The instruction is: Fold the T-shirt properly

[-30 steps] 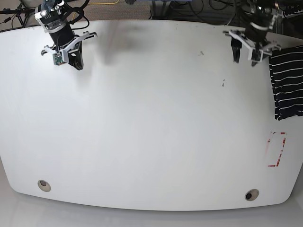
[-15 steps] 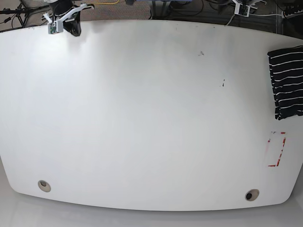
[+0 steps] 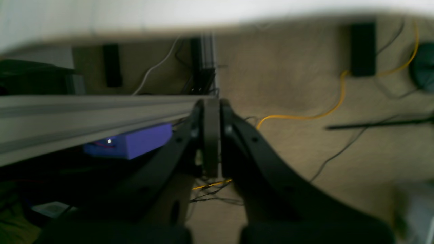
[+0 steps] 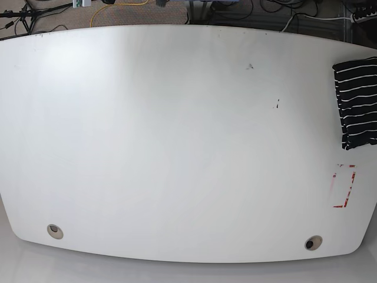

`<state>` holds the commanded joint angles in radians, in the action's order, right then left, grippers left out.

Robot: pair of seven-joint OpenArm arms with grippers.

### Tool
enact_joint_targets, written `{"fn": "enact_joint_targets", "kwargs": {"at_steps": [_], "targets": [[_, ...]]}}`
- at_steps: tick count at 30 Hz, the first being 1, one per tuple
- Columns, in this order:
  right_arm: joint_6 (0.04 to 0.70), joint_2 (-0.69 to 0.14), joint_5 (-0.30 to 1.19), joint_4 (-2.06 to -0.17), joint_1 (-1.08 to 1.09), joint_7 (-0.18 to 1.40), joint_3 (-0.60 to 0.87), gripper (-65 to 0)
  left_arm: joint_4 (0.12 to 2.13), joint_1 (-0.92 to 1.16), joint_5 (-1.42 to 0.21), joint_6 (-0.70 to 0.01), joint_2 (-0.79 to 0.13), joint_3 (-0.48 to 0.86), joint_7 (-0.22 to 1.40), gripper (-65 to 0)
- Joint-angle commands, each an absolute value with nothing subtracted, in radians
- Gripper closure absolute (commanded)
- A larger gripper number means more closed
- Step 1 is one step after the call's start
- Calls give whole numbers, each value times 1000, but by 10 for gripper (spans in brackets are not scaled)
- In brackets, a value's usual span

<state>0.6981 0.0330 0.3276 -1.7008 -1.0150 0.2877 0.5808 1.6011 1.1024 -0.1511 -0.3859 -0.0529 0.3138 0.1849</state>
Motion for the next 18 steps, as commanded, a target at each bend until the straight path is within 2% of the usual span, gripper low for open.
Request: {"fn": "enact_joint_targets", "kwargs": {"at_steps": [8,18], "targets": [[698,28,154,-1537,-943,216,515,0,1414,989,-165,-380,-99,252,188,-319],[698,21,-27,-1182,-728,163,516,0,1118,783,-137,-364,-107,206,189,-319]]}}
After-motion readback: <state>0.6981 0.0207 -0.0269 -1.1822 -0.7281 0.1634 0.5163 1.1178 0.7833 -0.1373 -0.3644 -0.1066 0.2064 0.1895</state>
